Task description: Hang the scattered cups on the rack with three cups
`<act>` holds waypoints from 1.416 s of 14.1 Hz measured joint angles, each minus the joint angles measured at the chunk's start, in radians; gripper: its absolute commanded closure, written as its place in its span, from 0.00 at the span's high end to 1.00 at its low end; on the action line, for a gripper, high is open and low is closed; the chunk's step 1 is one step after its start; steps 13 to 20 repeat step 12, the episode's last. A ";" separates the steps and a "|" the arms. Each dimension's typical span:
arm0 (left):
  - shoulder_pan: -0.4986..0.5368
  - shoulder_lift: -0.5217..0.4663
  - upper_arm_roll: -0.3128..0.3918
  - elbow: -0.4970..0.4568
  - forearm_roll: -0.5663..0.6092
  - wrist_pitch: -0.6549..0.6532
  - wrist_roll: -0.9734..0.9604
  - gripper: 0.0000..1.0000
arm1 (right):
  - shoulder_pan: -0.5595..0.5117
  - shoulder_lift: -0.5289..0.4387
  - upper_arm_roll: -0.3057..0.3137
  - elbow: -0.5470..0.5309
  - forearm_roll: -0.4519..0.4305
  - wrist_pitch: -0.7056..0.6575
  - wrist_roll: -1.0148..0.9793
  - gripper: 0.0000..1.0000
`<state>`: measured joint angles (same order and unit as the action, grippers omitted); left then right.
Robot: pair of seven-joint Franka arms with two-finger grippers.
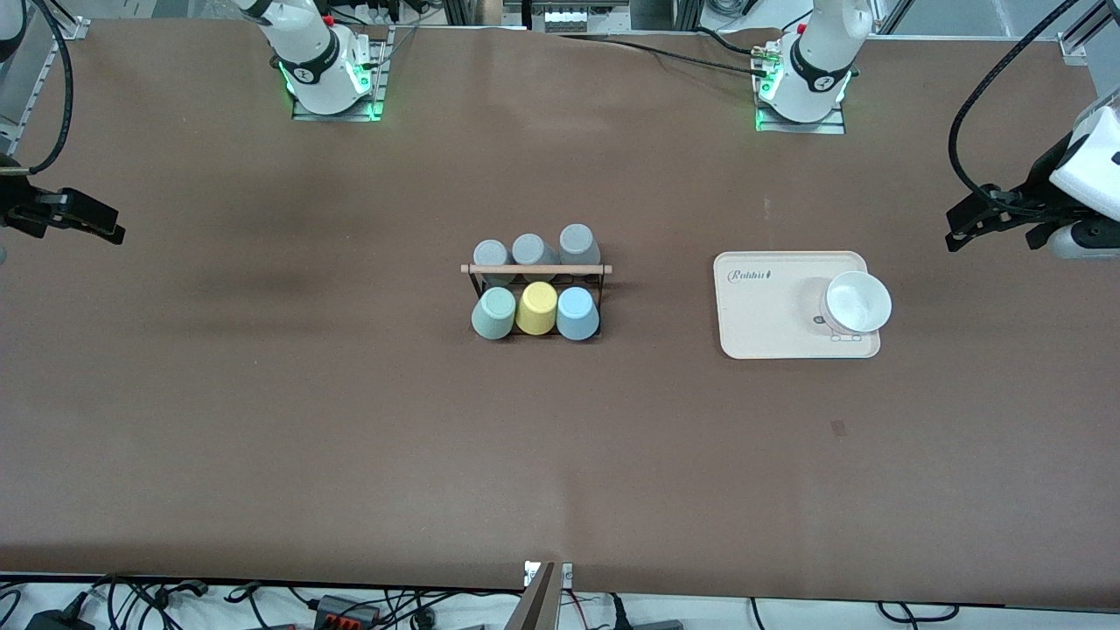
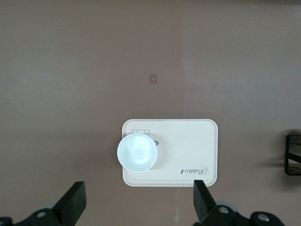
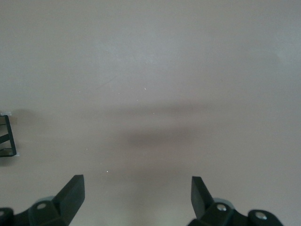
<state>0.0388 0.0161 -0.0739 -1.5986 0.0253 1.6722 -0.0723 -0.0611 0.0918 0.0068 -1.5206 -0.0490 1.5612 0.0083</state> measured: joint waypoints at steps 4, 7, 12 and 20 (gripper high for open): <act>0.000 0.000 -0.001 0.000 0.000 0.000 0.000 1.00 | 0.000 -0.001 0.001 0.001 0.000 -0.006 0.000 1.00; 0.000 0.001 -0.001 -0.001 0.000 0.003 0.000 1.00 | 0.000 -0.001 0.002 0.001 0.000 -0.006 0.000 1.00; 0.000 0.001 -0.005 -0.001 0.000 0.009 0.000 1.00 | 0.001 0.001 0.003 0.001 0.000 -0.007 0.000 1.00; 0.000 0.001 -0.005 -0.001 0.000 0.009 0.000 1.00 | 0.001 0.001 0.003 0.001 0.000 -0.007 0.000 1.00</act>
